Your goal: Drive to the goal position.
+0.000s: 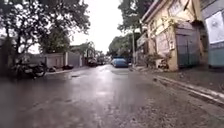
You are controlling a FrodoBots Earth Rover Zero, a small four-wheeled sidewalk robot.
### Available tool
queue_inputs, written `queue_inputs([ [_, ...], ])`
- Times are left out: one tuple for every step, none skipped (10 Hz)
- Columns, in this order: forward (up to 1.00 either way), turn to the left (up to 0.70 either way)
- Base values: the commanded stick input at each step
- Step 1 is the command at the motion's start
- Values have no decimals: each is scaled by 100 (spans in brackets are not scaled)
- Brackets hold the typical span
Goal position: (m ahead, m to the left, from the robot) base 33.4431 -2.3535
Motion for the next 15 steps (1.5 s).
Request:
queue_inputs([
  [100, 0],
  [100, 0],
  [100, 0],
  [100, 0],
  [100, 0],
  [100, 0],
  [100, 0],
  [100, 0],
  [100, 0],
  [100, 0],
  [100, 0],
  [100, 0],
  [100, 0],
  [100, 0],
  [100, 0],
])
